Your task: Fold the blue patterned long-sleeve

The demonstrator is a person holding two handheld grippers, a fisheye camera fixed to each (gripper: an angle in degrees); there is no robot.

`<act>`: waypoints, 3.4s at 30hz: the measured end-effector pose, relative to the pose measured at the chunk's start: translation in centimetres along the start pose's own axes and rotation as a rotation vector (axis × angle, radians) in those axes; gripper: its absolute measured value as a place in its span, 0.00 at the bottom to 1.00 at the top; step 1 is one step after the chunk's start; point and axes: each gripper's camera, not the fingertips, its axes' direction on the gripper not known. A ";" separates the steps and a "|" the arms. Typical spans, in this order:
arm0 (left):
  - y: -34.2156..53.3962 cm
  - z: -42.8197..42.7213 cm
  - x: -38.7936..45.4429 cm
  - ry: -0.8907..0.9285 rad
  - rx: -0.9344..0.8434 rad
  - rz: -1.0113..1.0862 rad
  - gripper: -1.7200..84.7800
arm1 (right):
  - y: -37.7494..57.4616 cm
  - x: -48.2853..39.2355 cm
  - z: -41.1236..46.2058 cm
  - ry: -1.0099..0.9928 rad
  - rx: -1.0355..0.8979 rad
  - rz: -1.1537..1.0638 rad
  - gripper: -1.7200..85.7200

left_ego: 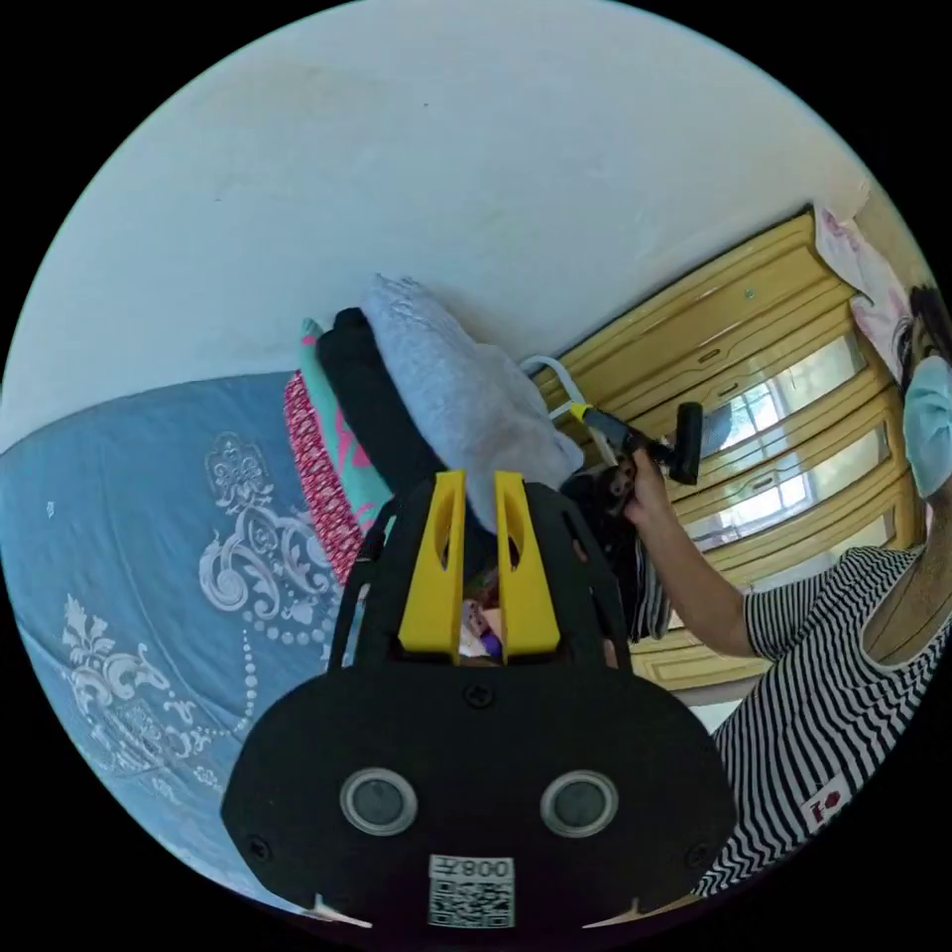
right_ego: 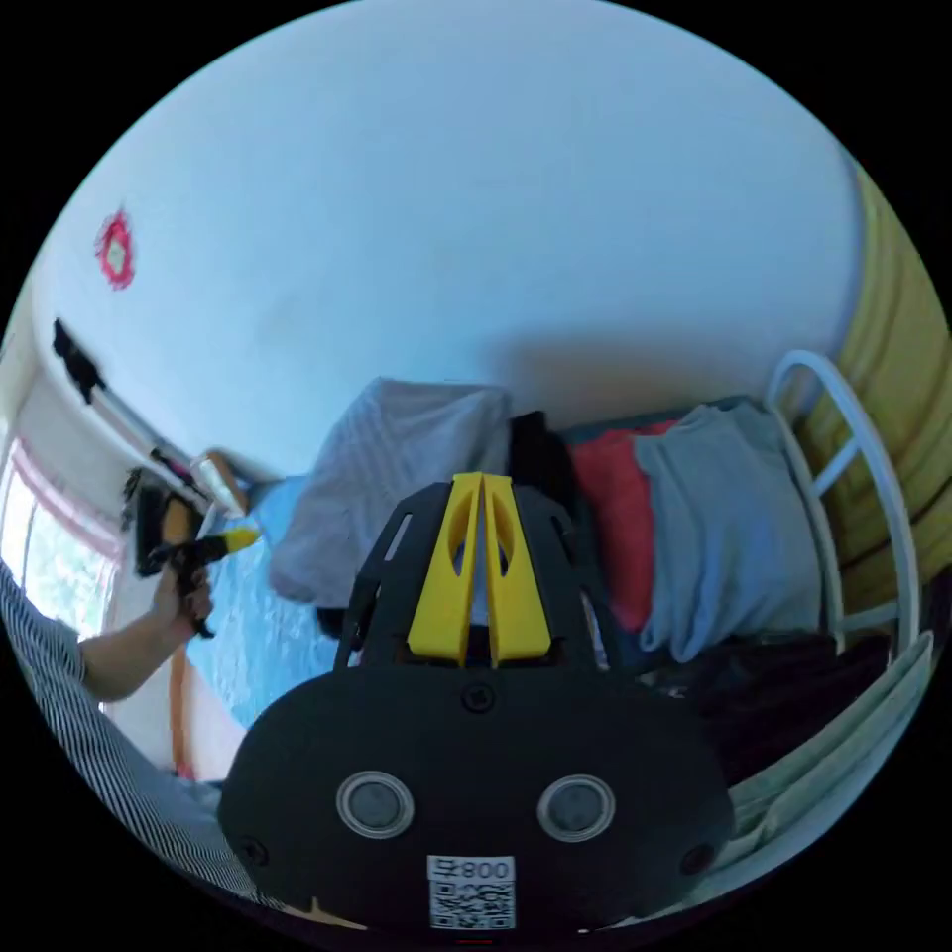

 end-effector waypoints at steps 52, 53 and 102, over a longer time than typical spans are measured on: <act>8.6 20.1 -18.7 -0.159 -0.601 -0.130 0.02 | -13.8 64.0 -4.9 -0.233 0.461 0.407 0.04; 9.7 18.9 -19.9 -0.159 -0.572 -0.134 0.02 | -14.8 64.3 -7.5 -0.263 0.492 0.383 0.04; 94.0 -27.0 -92.5 0.281 0.560 0.042 0.19 | -30.8 -3.1 -67.0 -1.375 0.376 -0.683 0.03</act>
